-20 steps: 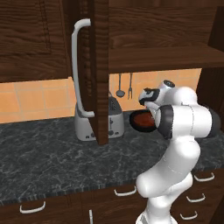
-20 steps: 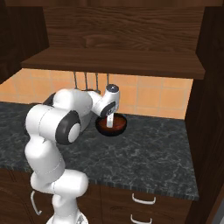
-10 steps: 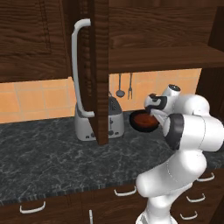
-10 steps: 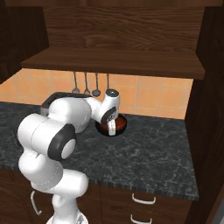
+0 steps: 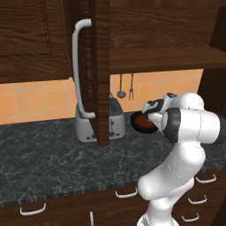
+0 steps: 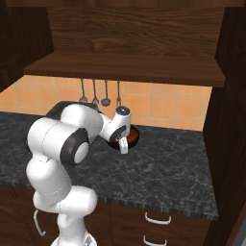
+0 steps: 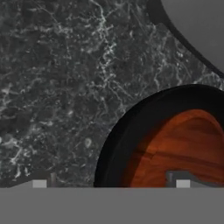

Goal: Pick up the bowls on the counter and stack them on top of one another in the open cabinet. Place the smaller bowl on top of the larger bowl.

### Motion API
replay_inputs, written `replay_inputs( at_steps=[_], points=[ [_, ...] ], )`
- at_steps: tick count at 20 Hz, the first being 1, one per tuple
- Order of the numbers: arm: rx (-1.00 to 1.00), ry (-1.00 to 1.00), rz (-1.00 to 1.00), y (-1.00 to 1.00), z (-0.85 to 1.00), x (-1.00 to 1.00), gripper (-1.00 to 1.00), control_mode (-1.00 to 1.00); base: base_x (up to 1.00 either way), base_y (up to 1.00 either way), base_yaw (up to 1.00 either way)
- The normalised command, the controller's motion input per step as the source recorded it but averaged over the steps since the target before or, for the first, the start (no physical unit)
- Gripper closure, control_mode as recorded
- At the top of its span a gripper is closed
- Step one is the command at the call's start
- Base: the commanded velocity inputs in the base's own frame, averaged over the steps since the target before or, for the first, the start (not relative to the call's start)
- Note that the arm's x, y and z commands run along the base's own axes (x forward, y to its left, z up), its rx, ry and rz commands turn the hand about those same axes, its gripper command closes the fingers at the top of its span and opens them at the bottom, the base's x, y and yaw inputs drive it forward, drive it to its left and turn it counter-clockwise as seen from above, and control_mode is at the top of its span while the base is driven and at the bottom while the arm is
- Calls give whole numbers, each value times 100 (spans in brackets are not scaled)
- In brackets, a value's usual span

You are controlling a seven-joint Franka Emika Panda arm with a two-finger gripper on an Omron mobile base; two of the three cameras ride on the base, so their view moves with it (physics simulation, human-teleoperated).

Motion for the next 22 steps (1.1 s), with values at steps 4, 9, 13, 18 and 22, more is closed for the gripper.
replay_inputs(
  at_steps=[4, 9, 13, 18, 22],
  points=[
    [-6, 0, 0, 5, -27, 30, -100, -100, 0, 0, 0],
    [-14, 0, 0, 4, -51, 6, 100, -100, 0, 0, 0],
    [0, -3, 0, 0, -9, 2, 100, -100, 0, 0, 0],
    [0, 0, 0, 0, 26, -1, 100, -100, 0, 0, 0],
    [0, -3, -6, -6, 74, -48, 100, -100, 0, 0, 0]
  ],
)
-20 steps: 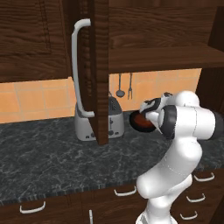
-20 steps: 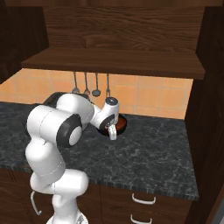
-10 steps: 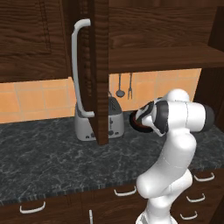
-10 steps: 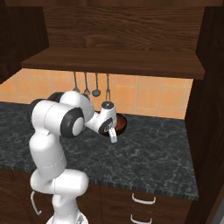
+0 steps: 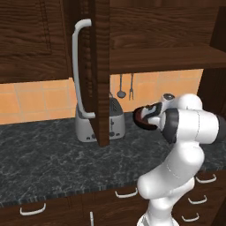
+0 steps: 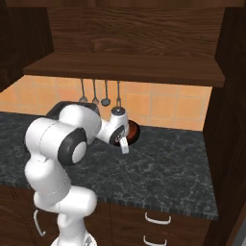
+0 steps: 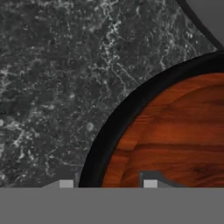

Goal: Pick up the bowls on the counter and stack them on top of one another in the open cabinet. Place the smaller bowl on top of the larger bowl.

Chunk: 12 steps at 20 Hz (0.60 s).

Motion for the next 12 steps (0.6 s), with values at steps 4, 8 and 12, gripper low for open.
replay_inputs(
  at_steps=[4, 8, 12],
  points=[
    [0, -3, -4, -33, 90, -100, 100, -100, 0, 0, 0],
    [0, -2, -1, -18, 100, -100, 100, -100, 0, 0, 0],
    [0, -5, 0, 0, 100, -100, 100, -100, 0, 0, 0]
  ],
)
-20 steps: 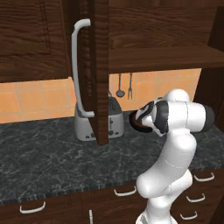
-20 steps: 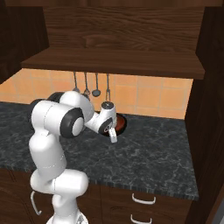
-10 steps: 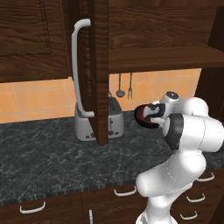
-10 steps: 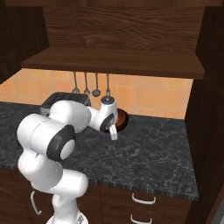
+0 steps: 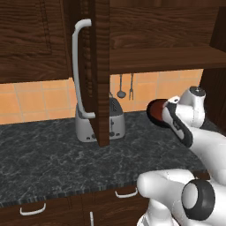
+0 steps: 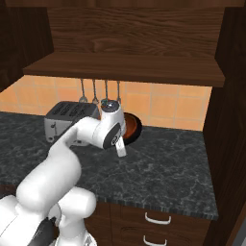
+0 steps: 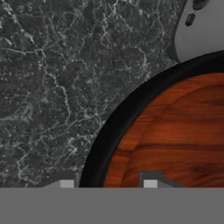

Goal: Pick up the bowls on the counter and stack them on top of one another in the open cabinet. Place the smaller bowl on top of the larger bowl.

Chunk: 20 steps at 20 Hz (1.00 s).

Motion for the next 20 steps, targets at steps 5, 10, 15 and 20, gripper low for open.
replay_inputs(
  at_steps=[5, 10, 15, 20],
  points=[
    [0, -20, 0, -1, 100, -100, 100, -100, 0, 0, 0],
    [0, -20, 0, 0, 100, -80, 100, -100, 0, 0, 0],
    [0, -23, 0, -7, 100, -36, 100, -100, 0, 0, 0],
    [0, -17, 0, -7, 100, -8, 100, -100, 0, 0, 0]
  ],
)
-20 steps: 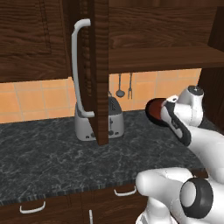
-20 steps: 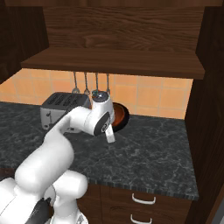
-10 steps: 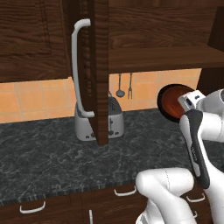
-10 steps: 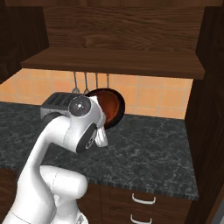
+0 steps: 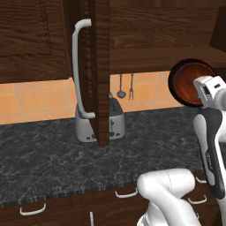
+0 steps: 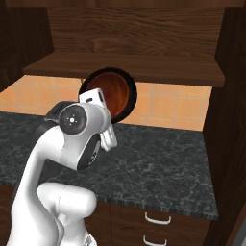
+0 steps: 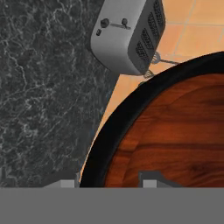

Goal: Pick up the bowls on the counter and stack them on top of one another in the open cabinet. Place the smaller bowl on top of the larger bowl.

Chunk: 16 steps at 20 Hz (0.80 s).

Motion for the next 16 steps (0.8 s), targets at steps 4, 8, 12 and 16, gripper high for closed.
replay_inputs(
  at_steps=[4, 8, 12, 16],
  points=[
    [1, -4, 0, -2, 100, 27, 100, -100, 0, 0, 0],
    [0, 19, 0, 0, 79, 100, 100, -100, 0, 0, 0],
    [0, 11, 0, 0, 97, 100, 100, -100, 0, 0, 0],
    [0, 0, -2, 9, 30, 100, 100, -100, 0, 0, 0]
  ],
)
